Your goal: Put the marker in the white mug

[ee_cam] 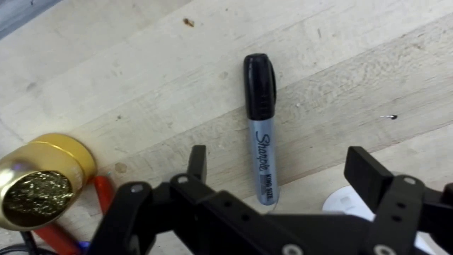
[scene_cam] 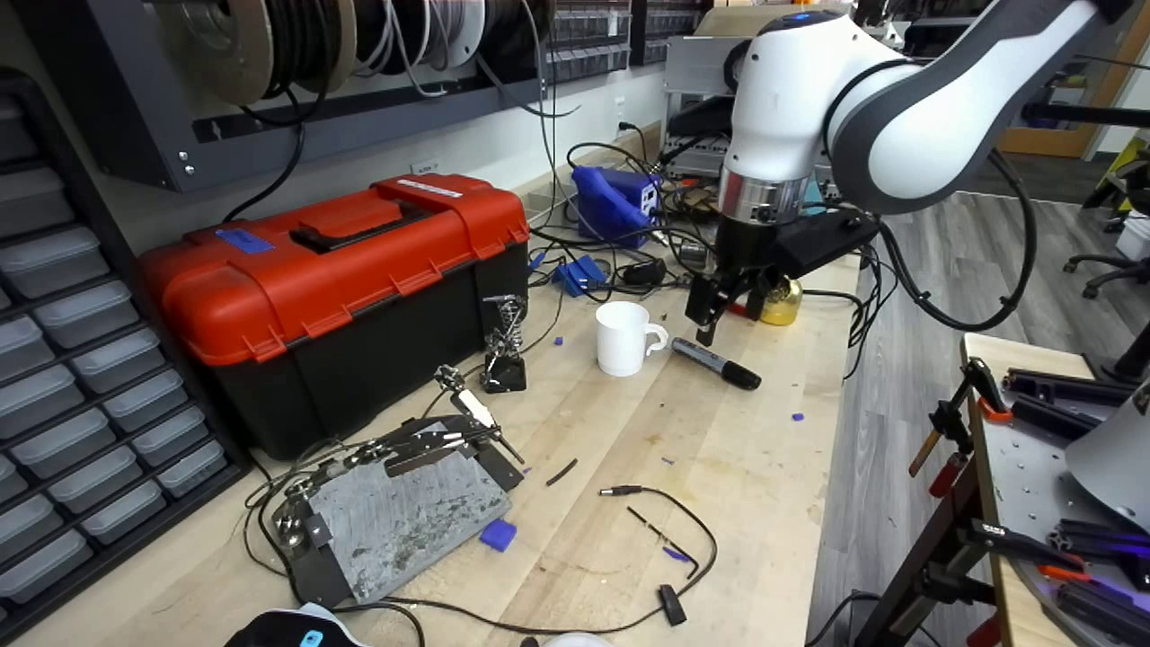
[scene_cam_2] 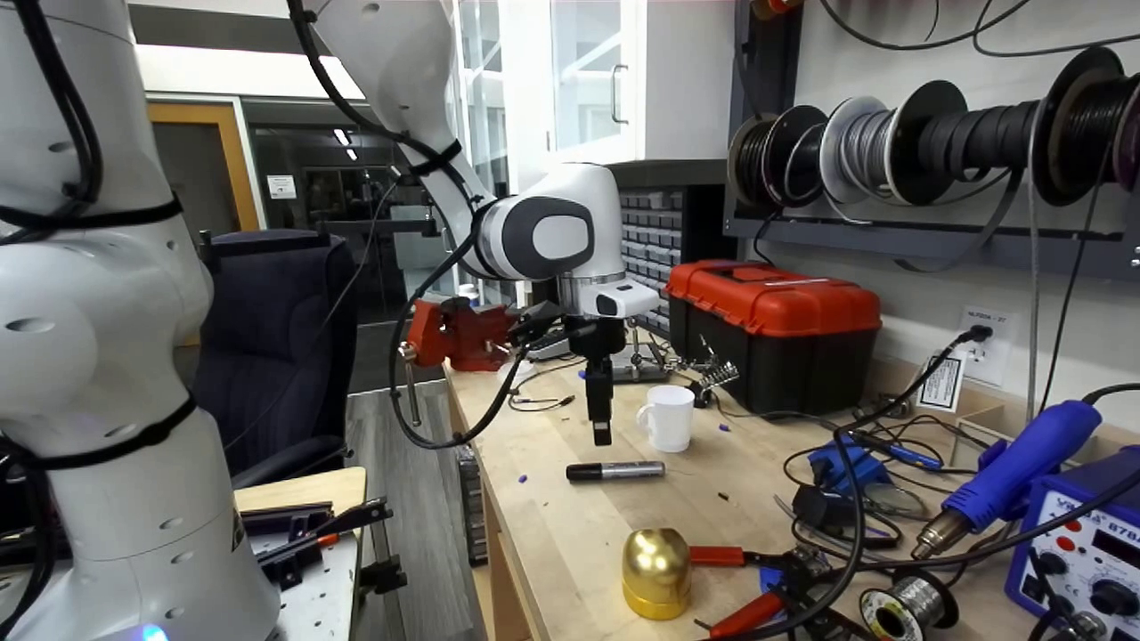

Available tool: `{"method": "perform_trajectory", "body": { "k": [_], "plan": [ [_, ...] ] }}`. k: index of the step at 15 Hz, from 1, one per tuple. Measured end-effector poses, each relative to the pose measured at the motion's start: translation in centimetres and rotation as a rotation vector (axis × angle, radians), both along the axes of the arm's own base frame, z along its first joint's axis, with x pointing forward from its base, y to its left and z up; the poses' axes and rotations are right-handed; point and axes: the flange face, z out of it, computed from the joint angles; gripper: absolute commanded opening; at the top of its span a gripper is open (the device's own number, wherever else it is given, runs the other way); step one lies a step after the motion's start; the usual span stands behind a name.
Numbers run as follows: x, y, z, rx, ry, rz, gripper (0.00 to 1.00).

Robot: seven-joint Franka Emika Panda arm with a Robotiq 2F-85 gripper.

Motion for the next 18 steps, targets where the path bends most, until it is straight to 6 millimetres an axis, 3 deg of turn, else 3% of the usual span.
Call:
{"method": "perform_trajectory", "body": {
  "k": [7,18],
  "plan": [
    [0.1,1.4,-1.0,0.061,-0.012,0.218,1.0],
    [-1.1,0.4,-2.2,0.072,0.027,0.345,1.0]
  ]
}}
